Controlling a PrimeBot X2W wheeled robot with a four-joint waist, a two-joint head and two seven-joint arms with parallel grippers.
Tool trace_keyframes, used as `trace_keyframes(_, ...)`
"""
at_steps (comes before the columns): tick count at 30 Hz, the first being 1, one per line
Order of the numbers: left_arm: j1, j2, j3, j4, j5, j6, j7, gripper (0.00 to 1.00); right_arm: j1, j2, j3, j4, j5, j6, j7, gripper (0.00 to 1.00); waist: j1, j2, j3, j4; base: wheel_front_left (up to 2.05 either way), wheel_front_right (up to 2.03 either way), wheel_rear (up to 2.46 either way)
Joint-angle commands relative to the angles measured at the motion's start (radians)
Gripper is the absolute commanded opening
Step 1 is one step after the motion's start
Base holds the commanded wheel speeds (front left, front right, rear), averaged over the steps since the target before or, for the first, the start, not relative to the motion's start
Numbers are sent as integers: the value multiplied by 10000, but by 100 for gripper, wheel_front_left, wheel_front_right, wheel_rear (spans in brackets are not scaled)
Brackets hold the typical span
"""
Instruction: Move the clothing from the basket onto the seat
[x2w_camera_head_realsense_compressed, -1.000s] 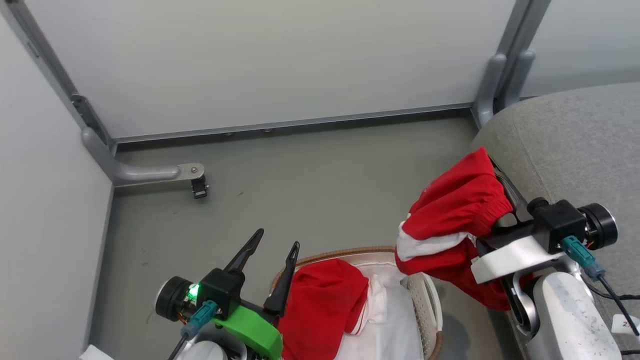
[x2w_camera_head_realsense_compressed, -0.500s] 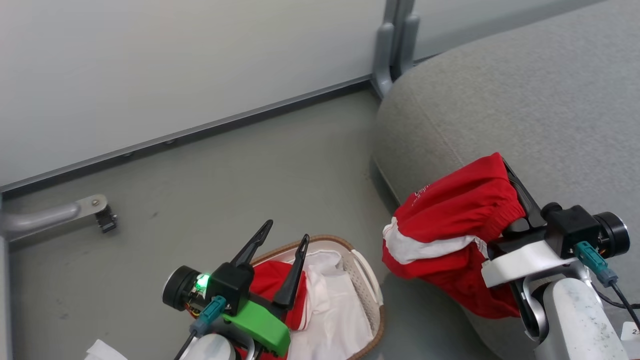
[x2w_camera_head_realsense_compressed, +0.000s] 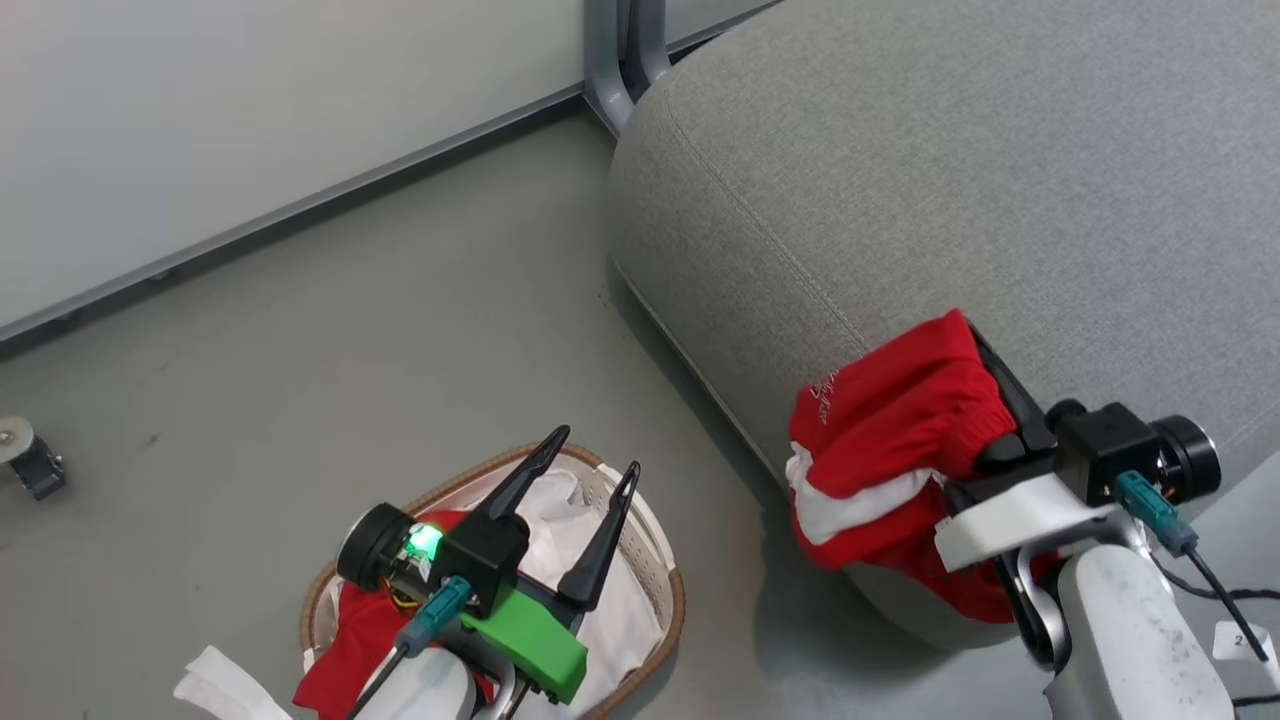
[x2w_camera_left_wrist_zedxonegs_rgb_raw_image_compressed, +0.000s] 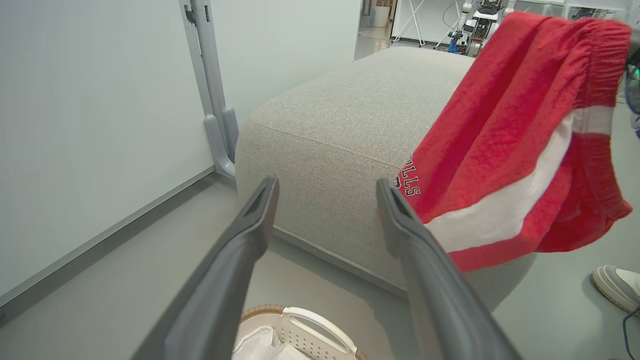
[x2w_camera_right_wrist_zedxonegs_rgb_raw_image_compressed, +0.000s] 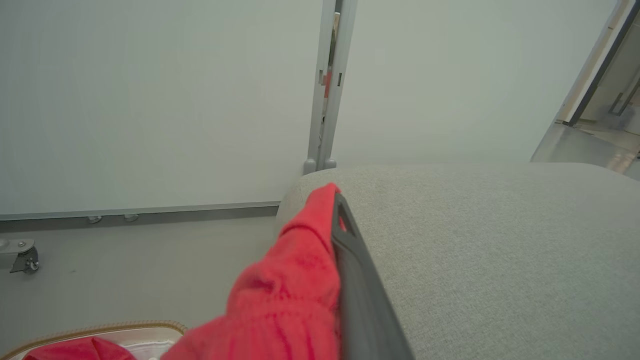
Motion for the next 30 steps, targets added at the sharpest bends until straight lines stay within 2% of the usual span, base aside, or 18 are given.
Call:
trace_keyframes(1,-246,139,-14,18,-81,-26,-9,100,-403,-20,23,26,-39,-14,-24,0,0,111,389,4,0,0,0)
trace_keyframes(6,-627,282,-110,-2,1,-25,-9,100,-1772,-23,-181,133,-216,-14,-24,0,0,111,895,424,0,0,0)
trace_keyframes(15,-1548,639,-522,-338,190,-25,-7,100,-5440,-87,-1775,1072,-997,-14,-24,0,0,111,2229,1666,0,0,0)
trace_keyframes(22,-2252,746,-1126,-763,364,-26,-9,100,-7945,-1817,-3114,2179,-1789,-14,-24,0,0,111,3248,2731,0,0,0)
trace_keyframes(28,-2525,860,-1426,-1114,572,-26,-9,100,-9076,-3111,-4376,2831,-2438,-14,-24,0,0,111,4111,3237,0,0,0)
trace_keyframes(30,-2604,908,-1459,-1206,625,-26,-9,100,-9184,-3369,-4766,3034,-2488,-14,-23,0,0,111,4396,3310,0,0,0)
